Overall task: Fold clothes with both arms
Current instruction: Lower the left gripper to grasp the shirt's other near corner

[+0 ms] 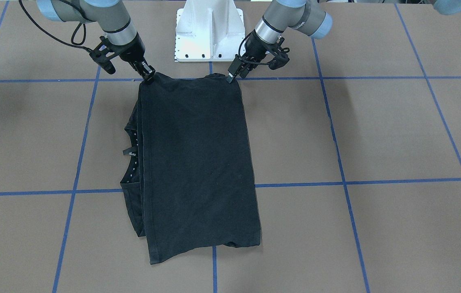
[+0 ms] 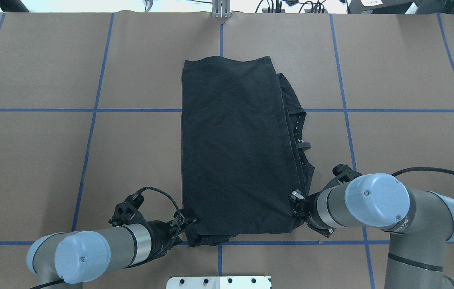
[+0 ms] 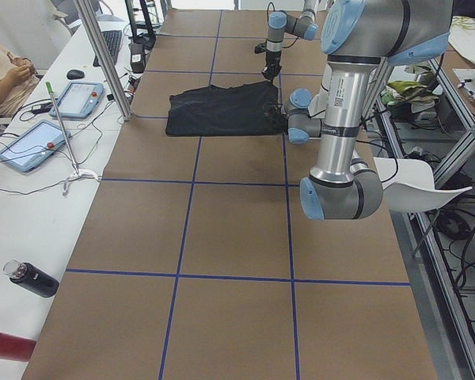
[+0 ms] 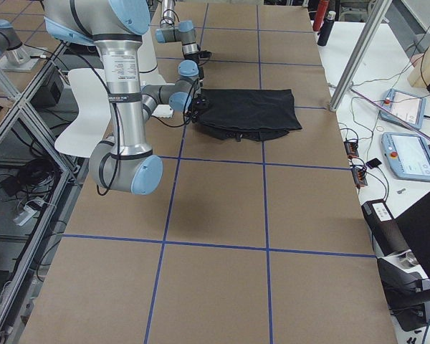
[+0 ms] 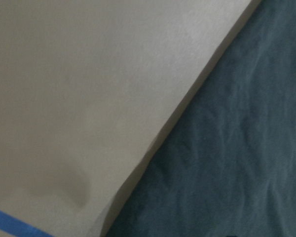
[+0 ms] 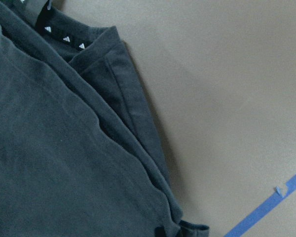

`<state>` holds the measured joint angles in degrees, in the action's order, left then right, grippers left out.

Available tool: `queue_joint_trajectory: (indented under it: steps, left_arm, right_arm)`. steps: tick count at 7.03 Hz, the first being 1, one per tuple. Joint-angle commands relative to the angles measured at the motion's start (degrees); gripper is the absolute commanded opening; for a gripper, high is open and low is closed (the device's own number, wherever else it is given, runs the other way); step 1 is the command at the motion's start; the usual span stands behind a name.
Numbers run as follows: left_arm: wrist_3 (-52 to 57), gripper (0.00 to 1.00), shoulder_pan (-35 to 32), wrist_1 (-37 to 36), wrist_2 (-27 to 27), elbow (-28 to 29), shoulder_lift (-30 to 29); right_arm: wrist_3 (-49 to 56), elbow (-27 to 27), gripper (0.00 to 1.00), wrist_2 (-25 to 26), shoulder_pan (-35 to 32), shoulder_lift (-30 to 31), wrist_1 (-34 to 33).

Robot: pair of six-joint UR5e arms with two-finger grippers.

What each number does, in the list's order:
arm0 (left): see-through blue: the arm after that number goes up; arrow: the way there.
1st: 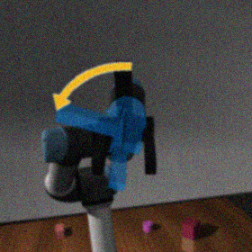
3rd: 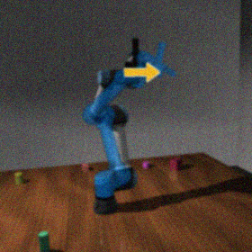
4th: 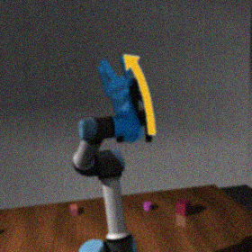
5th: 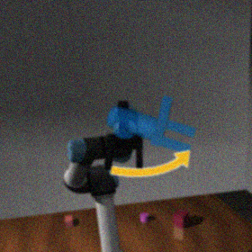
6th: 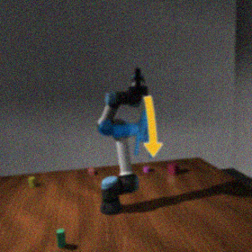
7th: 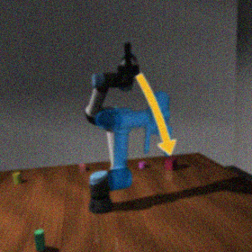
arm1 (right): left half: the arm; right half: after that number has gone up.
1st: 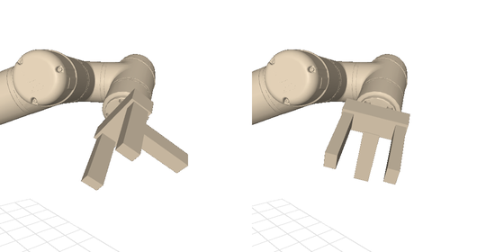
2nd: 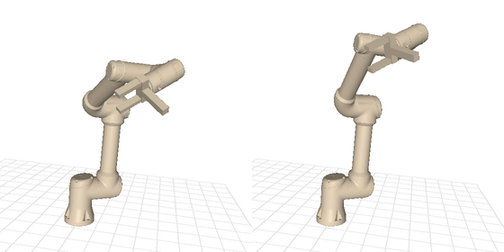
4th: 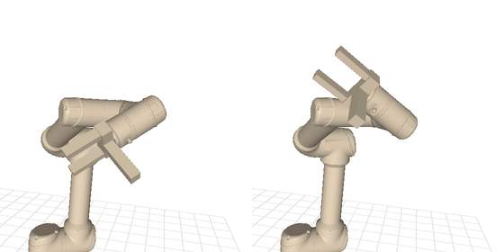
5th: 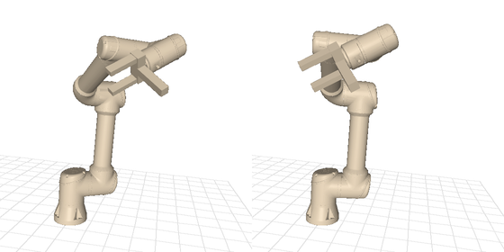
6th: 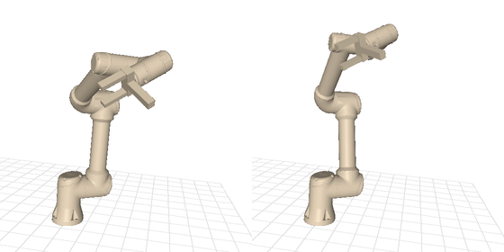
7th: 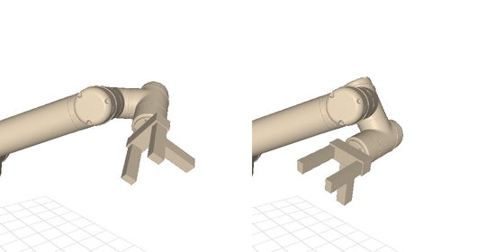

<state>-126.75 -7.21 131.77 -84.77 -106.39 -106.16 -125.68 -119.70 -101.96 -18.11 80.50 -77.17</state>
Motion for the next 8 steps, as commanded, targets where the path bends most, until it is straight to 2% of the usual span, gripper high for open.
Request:
queue_joint_trajectory:
  steps: [1, 2, 3, 6, 7, 8]
  left_arm:
    - [-1.4, 0.68, 1.3, 0.0, 0.0, 0.1, -0.2]
    - [-1.5, 0.59, 1.3, 0.0, 0.0, 0.0, -0.3]
    - [-1.6, 0.55, 1.3, 0.0, 0.0, 0.0, -0.3]
    - [-1.6, 0.55, 1.7, 0.0, 0.0, 0.4, -0.4]
    - [-1.6, 0.53, 1.7, 0.0, 0.0, 0.4, -0.4]
    - [-1.6, 0.41, 1.7, 0.0, 0.0, 0.4, -0.5]
  right_arm:
    - [0.0, 0.1, 0.00, 0.0, -0.1, 0.1, 0.0]
    - [0.0, 0.1, 0.00, 0.0, -0.1, 0.1, 0.0]
    - [0.0, 0.1, 0.00, 0.0, -0.1, 0.2, 0.0]
    - [0.1, 0.0, 0.00, -0.1, -0.2, 0.4, 0.1]
    - [0.1, 0.0, 0.00, -0.1, -0.1, 0.4, 0.0]
    - [0.1, 0.0, 0.00, -0.1, -0.1, 0.4, 0.0]
